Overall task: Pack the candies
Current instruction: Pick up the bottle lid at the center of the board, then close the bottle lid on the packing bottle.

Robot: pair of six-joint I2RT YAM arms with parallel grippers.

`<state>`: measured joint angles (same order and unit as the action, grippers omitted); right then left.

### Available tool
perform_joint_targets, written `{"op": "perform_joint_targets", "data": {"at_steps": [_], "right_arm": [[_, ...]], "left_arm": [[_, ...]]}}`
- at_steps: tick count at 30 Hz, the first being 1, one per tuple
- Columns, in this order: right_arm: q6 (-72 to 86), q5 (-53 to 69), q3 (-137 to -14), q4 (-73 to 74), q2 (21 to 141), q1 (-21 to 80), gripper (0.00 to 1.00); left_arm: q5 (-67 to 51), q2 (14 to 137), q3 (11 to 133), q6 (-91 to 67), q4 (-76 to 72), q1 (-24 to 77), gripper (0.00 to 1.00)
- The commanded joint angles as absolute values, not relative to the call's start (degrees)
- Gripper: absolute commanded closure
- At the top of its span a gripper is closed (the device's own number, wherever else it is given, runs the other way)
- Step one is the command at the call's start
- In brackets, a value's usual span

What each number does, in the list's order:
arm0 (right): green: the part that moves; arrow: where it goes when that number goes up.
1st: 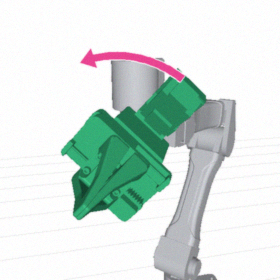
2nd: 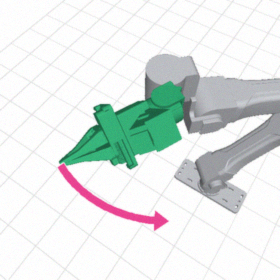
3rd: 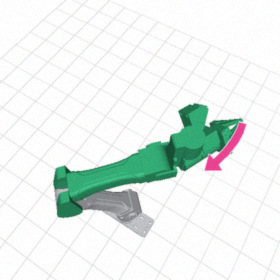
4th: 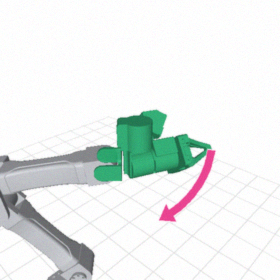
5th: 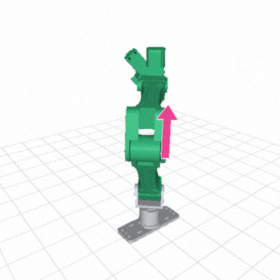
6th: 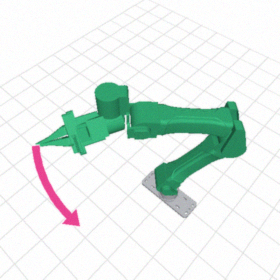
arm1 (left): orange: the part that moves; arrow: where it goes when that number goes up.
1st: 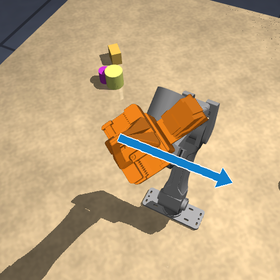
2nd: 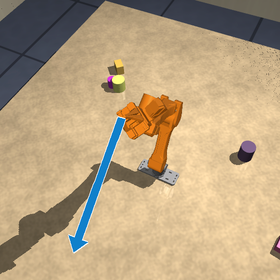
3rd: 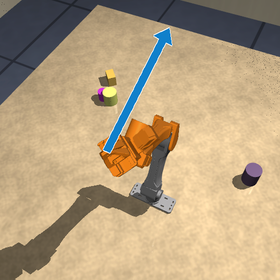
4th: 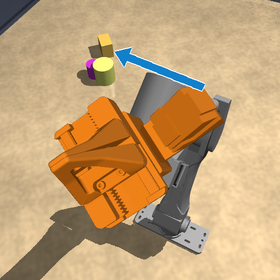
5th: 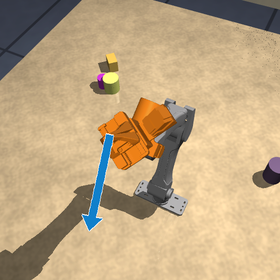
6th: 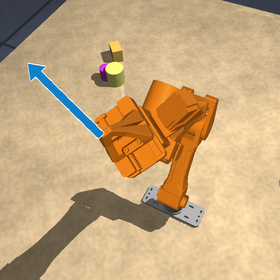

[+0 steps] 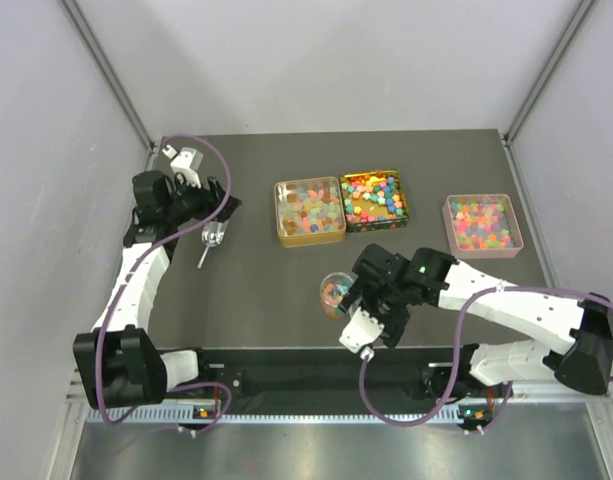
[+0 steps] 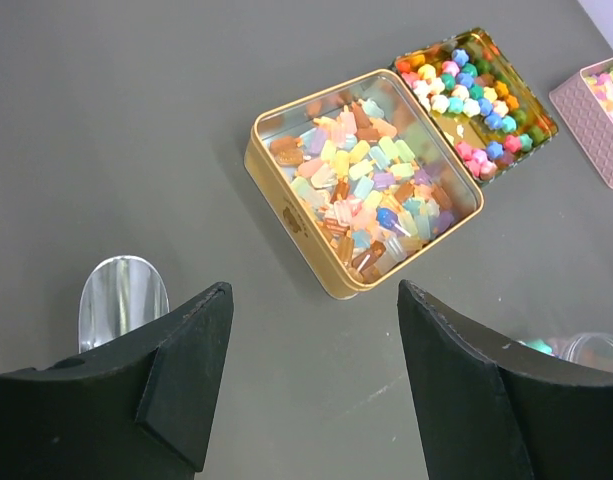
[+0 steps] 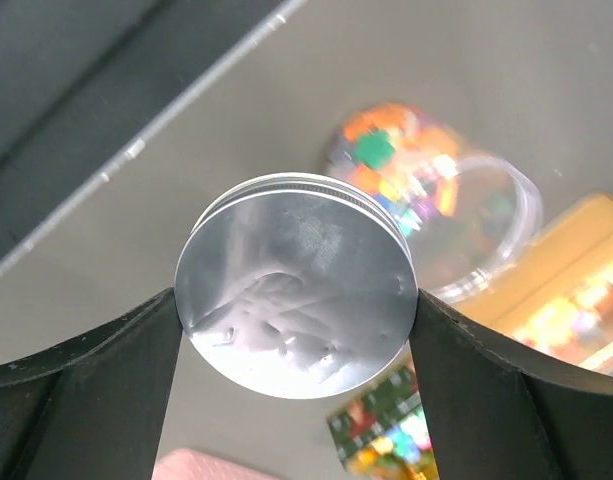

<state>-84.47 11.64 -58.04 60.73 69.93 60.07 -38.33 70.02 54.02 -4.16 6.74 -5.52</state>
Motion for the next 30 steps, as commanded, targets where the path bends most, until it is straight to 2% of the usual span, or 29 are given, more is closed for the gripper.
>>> {"op": "perform_joint_targets", "data": {"at_steps": [1, 8, 14, 24, 30], "right_arm": [[-86.7, 9.1, -66.6, 66.0, 72.2, 58.9, 0.23], [-89.7, 11.4, -78.4, 67.7, 84.1, 55.1, 0.21], [-91.1, 14.2, -90.7, 74.6, 96.3, 52.0, 0.2], [-91.9, 17.7, -93.9, 80.5, 100.9, 51.7, 0.18], [-90.9, 18.7, -93.9, 79.0, 101.9, 52.7, 0.18]], "left_arm": [[-39.6, 69.4, 56.2, -4.7, 1.8, -5.4, 0.28], [-40.4, 65.6, 53.3, -4.7, 2.7, -5.4, 0.28], [-40.4, 62.2, 50.9, -4.4, 4.4, -5.5, 0.28], [-40.2, 60.6, 49.1, -4.3, 4.1, -5.6, 0.27], [-40.0, 60.7, 49.3, -4.3, 4.0, -5.7, 0.27]]}}
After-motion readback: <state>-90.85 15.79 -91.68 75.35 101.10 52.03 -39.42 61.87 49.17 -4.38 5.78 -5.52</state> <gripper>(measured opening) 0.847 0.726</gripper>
